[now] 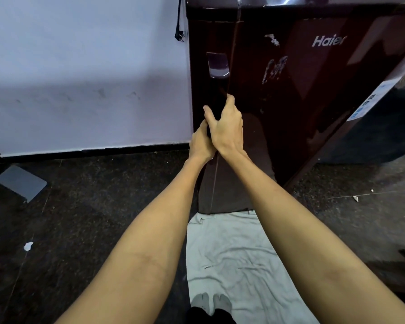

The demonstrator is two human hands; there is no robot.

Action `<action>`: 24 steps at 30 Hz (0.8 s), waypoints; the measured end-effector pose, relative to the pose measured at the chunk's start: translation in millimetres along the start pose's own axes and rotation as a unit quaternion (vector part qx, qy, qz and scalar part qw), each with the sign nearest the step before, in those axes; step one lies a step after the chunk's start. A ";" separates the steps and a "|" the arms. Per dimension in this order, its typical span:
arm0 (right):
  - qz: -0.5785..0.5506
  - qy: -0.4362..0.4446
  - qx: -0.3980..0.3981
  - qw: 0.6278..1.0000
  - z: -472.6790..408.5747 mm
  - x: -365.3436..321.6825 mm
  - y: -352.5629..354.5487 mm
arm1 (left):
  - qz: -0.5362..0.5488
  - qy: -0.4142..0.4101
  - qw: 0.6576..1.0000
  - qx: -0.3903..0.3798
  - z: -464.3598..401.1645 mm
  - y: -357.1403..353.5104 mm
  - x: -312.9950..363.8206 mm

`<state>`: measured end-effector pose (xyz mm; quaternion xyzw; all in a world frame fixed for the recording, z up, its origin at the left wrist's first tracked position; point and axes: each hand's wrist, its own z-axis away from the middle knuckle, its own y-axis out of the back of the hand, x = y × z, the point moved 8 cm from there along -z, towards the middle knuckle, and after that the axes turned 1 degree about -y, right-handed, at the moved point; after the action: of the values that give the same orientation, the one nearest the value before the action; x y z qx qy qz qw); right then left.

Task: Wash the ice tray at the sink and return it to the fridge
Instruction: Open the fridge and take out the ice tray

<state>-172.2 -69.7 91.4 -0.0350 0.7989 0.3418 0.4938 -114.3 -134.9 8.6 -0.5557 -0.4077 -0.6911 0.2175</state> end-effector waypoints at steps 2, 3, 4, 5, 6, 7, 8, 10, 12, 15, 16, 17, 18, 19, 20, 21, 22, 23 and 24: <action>0.007 -0.003 0.000 1.000 0.5 0.2 0.9 | 0.028 0.013 1.000 0.001 1.1 1.2 -3.1; 0.008 -0.001 0.002 1.000 2.0 0.2 1.8 | 0.020 0.014 1.000 -0.001 1.7 1.4 -3.9; 0.008 0.001 0.005 1.000 5.0 0.2 3.7 | 0.007 0.013 1.000 0.000 2.6 1.3 -6.8; 0.006 0.003 0.006 1.000 9.0 0.7 5.9 | -0.003 0.012 1.000 0.003 7.1 1.5 -7.5; 0.001 0.007 0.007 1.000 14.3 1.8 9.1 | -0.017 0.004 1.000 0.008 11.0 1.5 -10.5; -0.004 0.011 0.005 1.000 20.5 3.3 13.2 | -0.040 -0.013 0.999 0.010 17.9 1.1 -10.2; -0.007 0.015 0.001 1.000 26.9 5.1 17.9 | -0.060 -0.036 0.997 0.011 24.4 -0.5 -11.9; -0.008 0.025 -0.005 1.000 41.8 8.3 30.0 | -0.058 -0.069 0.996 0.005 45.1 -4.6 -13.2; -0.013 0.033 -0.010 0.999 57.3 12.0 44.1 | -0.036 -0.089 0.995 -0.003 69.2 -8.3 -13.1; -0.027 0.042 -0.020 0.999 80.6 18.5 65.6 | -0.037 -0.115 0.993 0.016 109.8 -6.5 -10.7; -0.033 0.044 -0.022 0.998 88.6 20.9 73.7 | -0.046 -0.123 0.991 0.036 122.6 -4.2 -12.4; -0.038 0.047 -0.021 0.998 96.6 23.1 82.2 | -0.056 -0.127 0.989 0.059 135.8 -1.1 -13.6; -0.043 0.049 -0.018 0.998 103.9 25.7 90.0 | -0.064 -0.130 0.986 0.085 147.0 2.2 -15.7; -0.047 0.050 -0.014 0.998 112.1 28.1 98.5 | -0.071 -0.127 0.984 0.104 158.2 4.2 -17.3; -0.053 0.049 -0.010 0.997 120.4 30.4 106.7 | -0.072 -0.122 0.983 0.117 167.9 5.6 -18.6; -0.058 0.046 -0.004 0.997 128.3 33.5 114.9 | -0.067 -0.110 0.984 0.120 175.4 5.3 -21.2; -0.063 0.043 0.004 0.997 136.3 35.9 123.3 | -0.062 -0.098 0.986 0.117 181.1 3.9 -24.2; -0.065 0.040 0.013 0.997 143.1 38.8 130.9 | -0.060 -0.085 0.989 0.107 184.4 1.5 -27.9; -0.068 0.035 0.022 0.997 150.7 42.2 139.3 | -0.060 -0.074 0.991 0.090 187.8 -2.9 -31.1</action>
<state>-133.3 136.2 86.3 -0.0900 0.8191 0.2882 0.4878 3.4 13.3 -12.3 -0.5578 -0.5157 -0.6207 0.1941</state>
